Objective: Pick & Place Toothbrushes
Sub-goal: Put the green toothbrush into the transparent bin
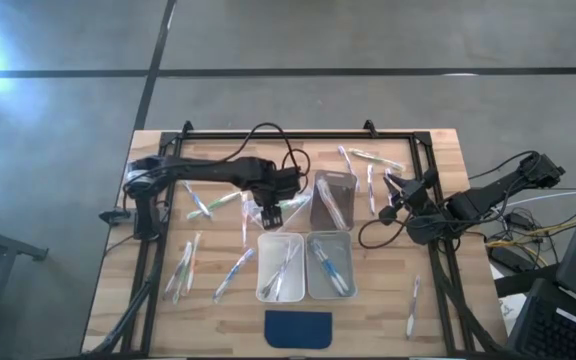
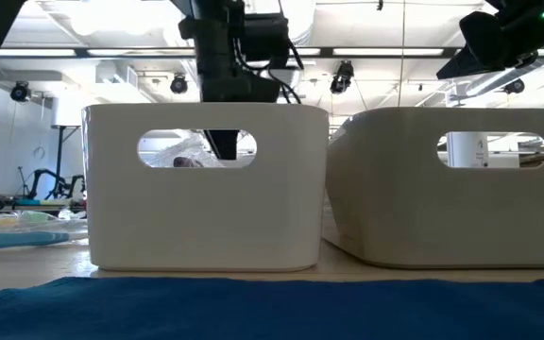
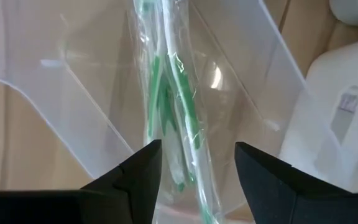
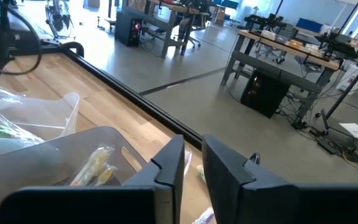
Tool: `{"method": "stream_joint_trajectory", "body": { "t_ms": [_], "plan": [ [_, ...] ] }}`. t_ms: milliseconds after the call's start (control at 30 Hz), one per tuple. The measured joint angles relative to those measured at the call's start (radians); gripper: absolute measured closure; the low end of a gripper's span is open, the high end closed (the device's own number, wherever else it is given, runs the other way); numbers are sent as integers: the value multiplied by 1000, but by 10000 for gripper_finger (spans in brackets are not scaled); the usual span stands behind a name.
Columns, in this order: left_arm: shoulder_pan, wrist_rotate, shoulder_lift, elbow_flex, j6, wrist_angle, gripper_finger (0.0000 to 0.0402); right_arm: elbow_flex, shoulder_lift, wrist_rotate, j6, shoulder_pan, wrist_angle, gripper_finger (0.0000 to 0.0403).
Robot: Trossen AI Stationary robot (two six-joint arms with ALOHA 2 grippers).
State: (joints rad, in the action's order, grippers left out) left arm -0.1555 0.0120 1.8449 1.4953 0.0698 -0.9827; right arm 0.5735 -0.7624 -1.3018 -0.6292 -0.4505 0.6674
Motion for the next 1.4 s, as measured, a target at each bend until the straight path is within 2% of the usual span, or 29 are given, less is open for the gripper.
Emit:
{"method": "stream_joint_trajectory", "body": {
  "t_ms": [200, 533, 733, 1033, 1400],
  "plan": [
    [0, -7, 23, -32, 4, 40, 195, -1, 0, 0, 0, 0, 0, 351],
    [0, -7, 23, -70, 20, 105, 204, -1, 0, 0, 1, 0, 0, 320],
    [0, -8, 23, -96, 49, 119, 257, -2, 0, 0, 1, -1, 1, 304],
    [0, -8, 23, -91, 119, 114, 381, -2, 0, 0, 1, -1, 1, 305],
    [11, -9, 22, -80, 178, 93, 383, -2, 0, 0, 2, -1, 2, 346]
  ]
}}
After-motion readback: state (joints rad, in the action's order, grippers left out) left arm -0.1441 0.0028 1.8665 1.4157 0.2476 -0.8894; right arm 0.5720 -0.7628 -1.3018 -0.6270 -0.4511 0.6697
